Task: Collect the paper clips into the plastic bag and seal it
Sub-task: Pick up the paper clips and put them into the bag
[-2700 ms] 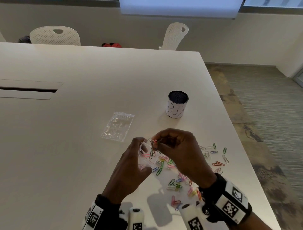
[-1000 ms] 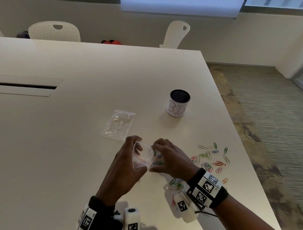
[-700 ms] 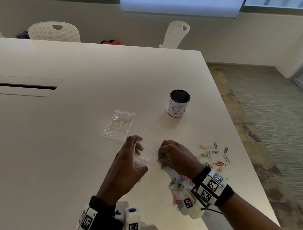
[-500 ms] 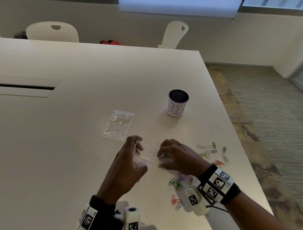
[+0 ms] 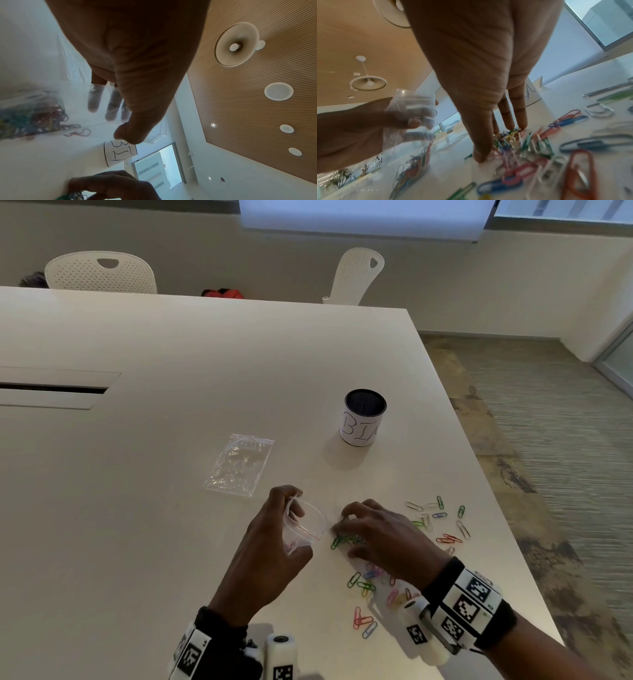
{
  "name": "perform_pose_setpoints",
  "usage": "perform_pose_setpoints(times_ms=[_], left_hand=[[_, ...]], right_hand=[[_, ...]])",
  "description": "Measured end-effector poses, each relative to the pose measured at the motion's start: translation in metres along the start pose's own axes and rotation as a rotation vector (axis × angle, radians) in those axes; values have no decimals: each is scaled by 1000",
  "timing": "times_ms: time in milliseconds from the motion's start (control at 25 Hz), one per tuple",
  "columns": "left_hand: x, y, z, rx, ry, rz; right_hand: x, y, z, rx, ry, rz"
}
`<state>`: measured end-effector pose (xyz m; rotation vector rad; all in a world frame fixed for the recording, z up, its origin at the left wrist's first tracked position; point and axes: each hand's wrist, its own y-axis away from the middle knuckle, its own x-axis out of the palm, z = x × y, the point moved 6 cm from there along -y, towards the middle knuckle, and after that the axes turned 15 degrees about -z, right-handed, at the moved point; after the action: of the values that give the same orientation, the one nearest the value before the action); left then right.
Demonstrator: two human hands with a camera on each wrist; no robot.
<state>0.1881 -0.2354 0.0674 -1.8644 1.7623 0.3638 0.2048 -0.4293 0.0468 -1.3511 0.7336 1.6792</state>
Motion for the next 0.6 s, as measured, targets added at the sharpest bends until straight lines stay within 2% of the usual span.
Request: perform_pose_setpoints(times_ms=[200, 600], left_hand=[[2, -1, -2, 2, 2, 11], [4, 0, -6, 8, 2, -3]], right_hand=[[6, 11, 3, -26, -29, -64], [-4, 0, -3, 39, -10, -124]])
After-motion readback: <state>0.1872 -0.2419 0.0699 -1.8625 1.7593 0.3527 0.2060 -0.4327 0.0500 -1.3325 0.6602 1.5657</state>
